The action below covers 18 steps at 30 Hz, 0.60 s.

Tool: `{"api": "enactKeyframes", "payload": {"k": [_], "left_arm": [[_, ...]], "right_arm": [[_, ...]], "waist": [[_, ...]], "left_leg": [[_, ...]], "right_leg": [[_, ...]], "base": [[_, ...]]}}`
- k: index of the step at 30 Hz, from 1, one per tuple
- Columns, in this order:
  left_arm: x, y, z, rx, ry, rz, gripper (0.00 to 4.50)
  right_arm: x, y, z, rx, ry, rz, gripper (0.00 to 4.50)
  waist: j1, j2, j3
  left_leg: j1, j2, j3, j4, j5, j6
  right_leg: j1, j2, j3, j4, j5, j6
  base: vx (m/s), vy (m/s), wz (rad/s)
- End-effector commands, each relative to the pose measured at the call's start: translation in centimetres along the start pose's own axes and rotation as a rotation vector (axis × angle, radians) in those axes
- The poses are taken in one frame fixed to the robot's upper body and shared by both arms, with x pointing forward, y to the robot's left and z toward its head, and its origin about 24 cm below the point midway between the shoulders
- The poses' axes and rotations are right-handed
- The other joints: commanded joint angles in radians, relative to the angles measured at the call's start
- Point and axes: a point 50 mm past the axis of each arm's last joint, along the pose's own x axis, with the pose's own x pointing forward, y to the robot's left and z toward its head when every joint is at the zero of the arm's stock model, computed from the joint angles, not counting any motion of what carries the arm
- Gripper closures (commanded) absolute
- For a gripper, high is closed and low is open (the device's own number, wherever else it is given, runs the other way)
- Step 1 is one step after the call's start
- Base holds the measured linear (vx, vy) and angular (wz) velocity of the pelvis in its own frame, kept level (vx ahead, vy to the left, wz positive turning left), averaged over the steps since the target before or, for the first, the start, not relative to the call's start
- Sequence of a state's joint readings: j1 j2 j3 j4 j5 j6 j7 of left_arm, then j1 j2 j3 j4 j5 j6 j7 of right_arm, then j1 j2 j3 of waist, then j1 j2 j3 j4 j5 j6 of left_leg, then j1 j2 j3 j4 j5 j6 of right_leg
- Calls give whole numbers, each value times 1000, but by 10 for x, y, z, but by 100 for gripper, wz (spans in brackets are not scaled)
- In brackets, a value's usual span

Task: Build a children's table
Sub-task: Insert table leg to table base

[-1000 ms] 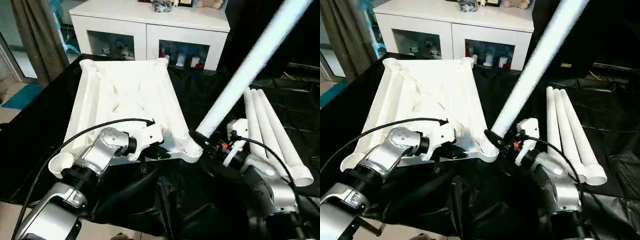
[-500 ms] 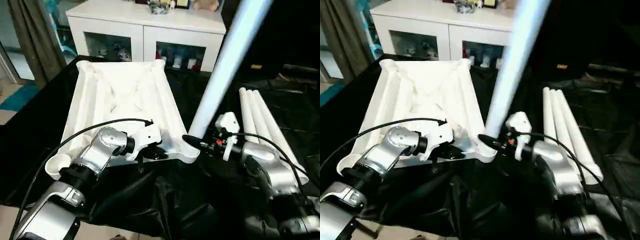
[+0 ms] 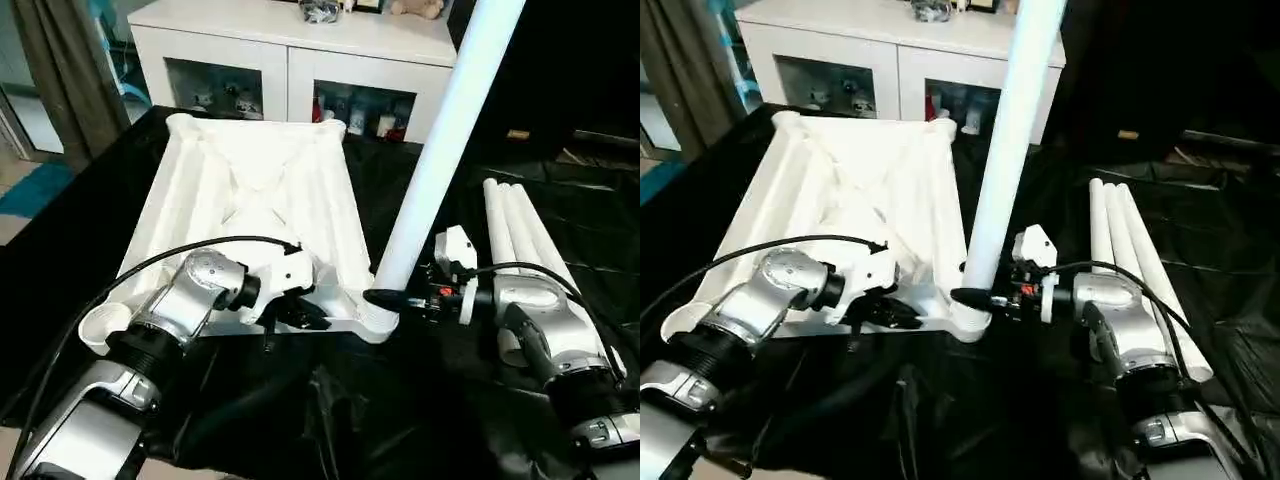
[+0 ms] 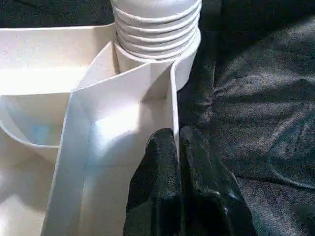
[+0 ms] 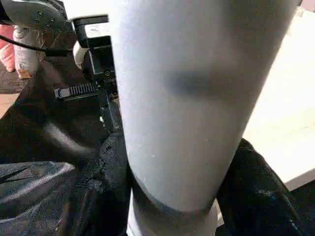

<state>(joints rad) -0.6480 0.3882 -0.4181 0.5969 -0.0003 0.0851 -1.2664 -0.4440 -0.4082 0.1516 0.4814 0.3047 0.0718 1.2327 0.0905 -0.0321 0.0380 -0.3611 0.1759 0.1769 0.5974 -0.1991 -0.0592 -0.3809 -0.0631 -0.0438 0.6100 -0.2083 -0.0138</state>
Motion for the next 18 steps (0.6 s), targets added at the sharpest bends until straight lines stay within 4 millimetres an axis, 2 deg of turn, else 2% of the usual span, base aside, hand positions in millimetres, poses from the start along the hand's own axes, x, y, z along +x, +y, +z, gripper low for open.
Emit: {"api": "enactKeyframes", "payload": {"k": [1,4,6,8,9,11,12,14,15,16,17,18], "left_arm": [[-8,8,28,96,-54,-16,450],[-8,10,29,92,-59,8,450],[-8,13,29,85,-58,47,450],[-8,18,29,72,-53,102,450],[-8,24,29,38,-51,173,450],[-8,29,32,-5,-63,238,450],[-7,33,35,-41,-76,280,450],[-7,38,39,-69,-80,331,450],[-6,40,40,-78,-79,355,450],[-5,44,43,-99,-79,393,450],[-5,46,45,-113,-79,418,450],[0,51,52,-169,-85,490,450]], "right_arm": [[-6,16,-51,186,195,39,263],[-4,18,-49,178,184,35,263],[-3,16,-48,179,165,3,263],[0,12,-47,176,139,-74,263],[3,5,-45,183,101,-180,263],[7,0,-44,195,76,-276,263],[11,-3,-44,206,54,-346,263],[15,-5,-44,222,44,-403,263],[16,-5,-45,228,44,-422,263],[21,-6,-45,244,40,-452,263],[25,-6,-46,254,37,-470,263],[39,-7,-48,265,55,-525,263]], "waist": [[-2,19,-49],[-1,20,-45],[-1,19,-44],[-2,19,-42],[-4,17,-40],[-6,17,-38],[-9,15,-37],[-10,15,-38],[-14,14,-38],[-16,14,-39],[-17,5,-39],[-19,11,-39]], "left_leg": [[15,66,-18,-83,-189,51],[18,68,-20,-89,-241,28],[18,67,-20,-90,-251,21],[19,67,-20,-91,-259,15],[19,66,-21,-94,-276,7],[23,64,-23,-95,-305,-12],[19,64,-26,-97,-305,-22],[16,63,-27,-97,-295,-24],[9,62,-29,-99,-279,-22],[11,61,-27,-97,-272,-18],[12,61,-26,-95,-269,-13],[13,59,-24,-93,-260,-8]], "right_leg": [[39,-88,42,-58,6,-295],[37,-89,44,-66,-86,-279],[36,-89,45,-68,-107,-272],[32,-89,47,-71,-123,-267],[32,-90,48,-74,-158,-259],[27,-92,48,-80,-235,-242],[29,-95,49,-83,-285,-220],[30,-95,49,-84,-291,-211],[34,-94,47,-82,-279,-207],[31,-92,48,-83,-266,-205],[30,-92,48,-84,-262,-207],[28,-92,49,-82,-249,-215]], "base": [[0,0,0],[0,0,0],[0,0,0],[0,0,0],[0,0,0],[0,0,0],[0,0,0],[0,0,0],[0,0,0],[0,0,0],[0,0,0],[0,0,0]]}}
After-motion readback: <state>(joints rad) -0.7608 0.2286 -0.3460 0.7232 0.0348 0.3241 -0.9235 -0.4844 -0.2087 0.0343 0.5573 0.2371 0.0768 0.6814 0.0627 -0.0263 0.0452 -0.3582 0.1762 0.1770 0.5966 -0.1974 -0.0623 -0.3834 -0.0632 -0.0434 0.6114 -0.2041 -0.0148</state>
